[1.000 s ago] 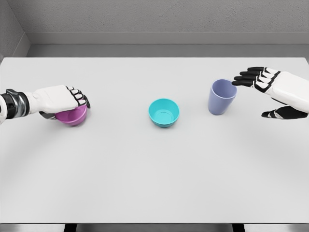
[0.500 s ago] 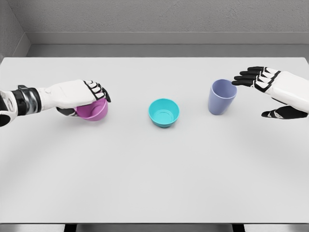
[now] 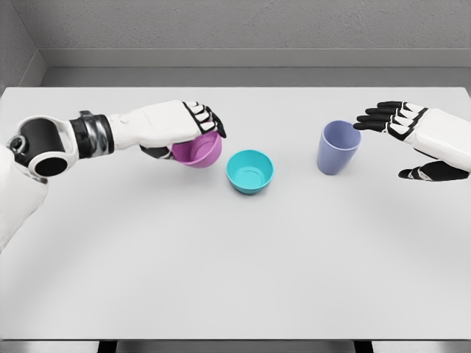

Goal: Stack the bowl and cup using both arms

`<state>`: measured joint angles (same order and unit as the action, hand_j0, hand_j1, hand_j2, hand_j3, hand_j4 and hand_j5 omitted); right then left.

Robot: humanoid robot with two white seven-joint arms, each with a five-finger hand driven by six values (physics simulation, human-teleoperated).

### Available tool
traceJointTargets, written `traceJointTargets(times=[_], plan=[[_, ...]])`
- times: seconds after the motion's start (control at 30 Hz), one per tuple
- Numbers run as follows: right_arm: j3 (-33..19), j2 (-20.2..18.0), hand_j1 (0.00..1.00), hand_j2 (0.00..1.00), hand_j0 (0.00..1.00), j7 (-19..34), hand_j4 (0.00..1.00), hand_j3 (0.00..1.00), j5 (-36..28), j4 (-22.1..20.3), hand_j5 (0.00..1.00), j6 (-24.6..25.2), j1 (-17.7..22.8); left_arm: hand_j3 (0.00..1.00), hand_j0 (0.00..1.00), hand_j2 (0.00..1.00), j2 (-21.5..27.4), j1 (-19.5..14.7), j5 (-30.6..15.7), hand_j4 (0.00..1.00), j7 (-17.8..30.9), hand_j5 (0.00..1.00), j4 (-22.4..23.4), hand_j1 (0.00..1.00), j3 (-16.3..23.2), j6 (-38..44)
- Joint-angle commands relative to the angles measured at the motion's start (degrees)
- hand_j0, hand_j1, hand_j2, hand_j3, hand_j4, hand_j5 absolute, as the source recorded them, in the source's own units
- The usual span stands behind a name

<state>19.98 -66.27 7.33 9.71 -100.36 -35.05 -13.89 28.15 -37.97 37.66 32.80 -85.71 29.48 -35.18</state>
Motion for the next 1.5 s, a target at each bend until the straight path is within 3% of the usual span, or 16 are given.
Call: traceJointTargets(times=[0.0, 0.13, 0.33, 0.43, 0.57, 0.97, 1.13, 1.17, 1.23, 1.47], plan=[[0.0, -0.1, 1.00, 1.00, 1.00, 0.0, 1.00, 1.00, -0.4, 0.0, 1.00, 0.0, 0.0, 0.44, 0.44, 0.44, -2.2, -0.1, 0.0, 0.44, -0.2, 0.44, 0.1, 0.44, 0.1, 0.2], [0.0, -0.1, 1.00, 1.00, 1.00, 0.0, 1.00, 1.00, -0.4, 0.0, 1.00, 0.0, 0.0, 0.45, 0.45, 0.45, -4.1, -0.5, 0.5, 0.45, 0.0, 0.45, 0.6, 0.45, 1.6, 0.2], [0.0, -0.1, 1.00, 1.00, 1.00, 0.1, 1.00, 1.00, -0.4, 0.0, 1.00, 0.0, -0.1, 0.45, 0.45, 0.45, -8.9, -0.4, 5.9, 0.45, 0.2, 0.45, 0.9, 0.45, 2.4, 0.2], [0.0, -0.1, 1.00, 1.00, 1.00, 0.1, 1.00, 1.00, -0.4, 0.0, 1.00, 0.0, -0.1, 0.45, 0.45, 0.45, -10.5, -0.6, 7.3, 0.45, 0.2, 0.45, 3.5, 0.45, 2.4, 0.2], [0.0, -0.1, 1.00, 1.00, 1.00, 0.1, 1.00, 1.00, -0.4, 0.0, 1.00, 0.0, -0.1, 0.46, 0.46, 0.46, -11.9, -1.7, 8.7, 0.46, 0.2, 0.46, 6.5, 0.46, 2.5, 0.2], [0.0, -0.1, 1.00, 1.00, 1.00, 0.1, 1.00, 1.00, -0.4, 0.0, 1.00, 0.0, -0.1, 0.49, 0.49, 0.49, -14.4, -1.5, 10.8, 0.49, 0.2, 0.49, 6.6, 0.49, 3.2, 0.2], [0.0, -0.1, 1.00, 1.00, 1.00, 0.1, 1.00, 1.00, -0.4, 0.0, 1.00, 0.0, -0.1, 0.72, 0.72, 0.72, -13.7, -1.4, 10.8, 0.72, 0.2, 0.72, 6.5, 0.72, 3.2, 0.2], [0.0, 0.0, 1.00, 1.00, 1.00, 0.1, 1.00, 1.00, -0.4, 0.0, 1.00, 0.0, -0.1, 0.86, 0.86, 0.86, -13.7, -1.4, 10.8, 0.86, 0.3, 0.86, 6.5, 0.86, 3.2, 0.2], [0.0, -0.1, 1.00, 1.00, 1.00, 0.1, 1.00, 1.00, -0.4, 0.0, 1.00, 0.0, -0.1, 0.96, 0.96, 0.96, -13.7, -1.4, 10.8, 0.96, 0.3, 0.96, 6.5, 0.96, 3.1, 0.2], [0.0, 0.0, 1.00, 1.00, 1.00, 0.1, 1.00, 1.00, -0.4, 0.0, 1.00, 0.0, 0.0, 1.00, 1.00, 1.00, -13.4, -1.5, 11.0, 1.00, 0.3, 1.00, 6.3, 1.00, 3.1, 0.2]])
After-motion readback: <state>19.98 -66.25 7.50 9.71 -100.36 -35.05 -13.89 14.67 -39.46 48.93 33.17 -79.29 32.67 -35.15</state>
